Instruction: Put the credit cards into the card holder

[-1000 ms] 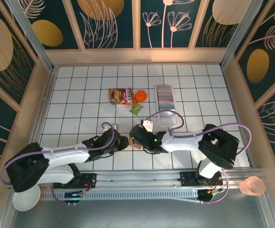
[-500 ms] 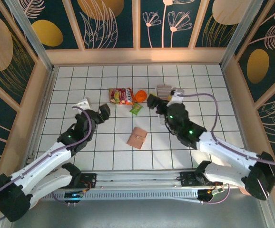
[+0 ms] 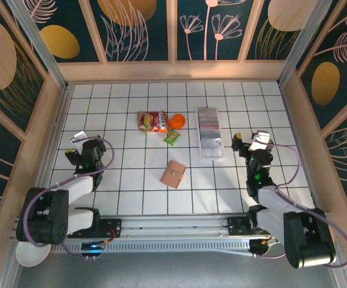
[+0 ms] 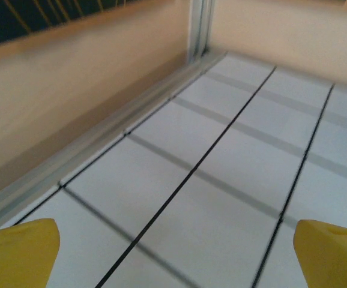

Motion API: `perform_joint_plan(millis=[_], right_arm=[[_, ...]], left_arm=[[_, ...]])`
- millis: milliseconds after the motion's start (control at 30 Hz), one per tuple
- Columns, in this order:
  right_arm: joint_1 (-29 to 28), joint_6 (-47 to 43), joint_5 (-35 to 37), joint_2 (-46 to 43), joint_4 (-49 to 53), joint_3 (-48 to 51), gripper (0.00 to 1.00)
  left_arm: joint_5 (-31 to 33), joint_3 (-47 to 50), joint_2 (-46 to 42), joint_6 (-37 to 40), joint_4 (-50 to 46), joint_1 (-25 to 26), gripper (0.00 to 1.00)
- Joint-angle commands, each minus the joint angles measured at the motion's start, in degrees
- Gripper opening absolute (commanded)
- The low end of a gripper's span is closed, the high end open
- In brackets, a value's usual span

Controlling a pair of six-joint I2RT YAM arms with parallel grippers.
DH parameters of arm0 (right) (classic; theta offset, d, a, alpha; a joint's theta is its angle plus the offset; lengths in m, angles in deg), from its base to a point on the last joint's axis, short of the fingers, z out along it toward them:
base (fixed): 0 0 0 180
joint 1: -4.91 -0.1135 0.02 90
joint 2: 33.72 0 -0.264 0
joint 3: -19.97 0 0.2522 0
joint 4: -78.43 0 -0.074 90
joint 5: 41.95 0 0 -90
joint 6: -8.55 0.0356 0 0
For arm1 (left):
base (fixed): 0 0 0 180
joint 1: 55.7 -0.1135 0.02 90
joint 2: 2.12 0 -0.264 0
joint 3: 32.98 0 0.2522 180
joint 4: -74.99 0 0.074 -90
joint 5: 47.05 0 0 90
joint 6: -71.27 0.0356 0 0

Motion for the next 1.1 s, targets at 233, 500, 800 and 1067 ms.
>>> perform_joint_plan(millis=[233, 500, 800, 1067], right_arm=[[7.1, -2.2, -11.6, 21.7, -32.1, -0.1, 0.99], [10.9, 0.5, -16.6, 30.8, -28.0, -6.5, 0.99], [11.0, 0.8, -16.5, 30.9, -27.9, -6.6, 0.99], [11.4, 1.1, -17.1, 31.0, -27.7, -6.8, 0.99]], left_arm=[[-15.1, 5.9, 5.2, 7.4, 37.1, -3.8, 0.99], [-22.5, 2.3, 14.5, 9.4, 38.0, -4.5, 0.99], [-22.1, 2.9, 14.9, 9.7, 40.2, -4.3, 0.99], [-22.1, 2.8, 14.9, 9.7, 40.0, -4.3, 0.99]])
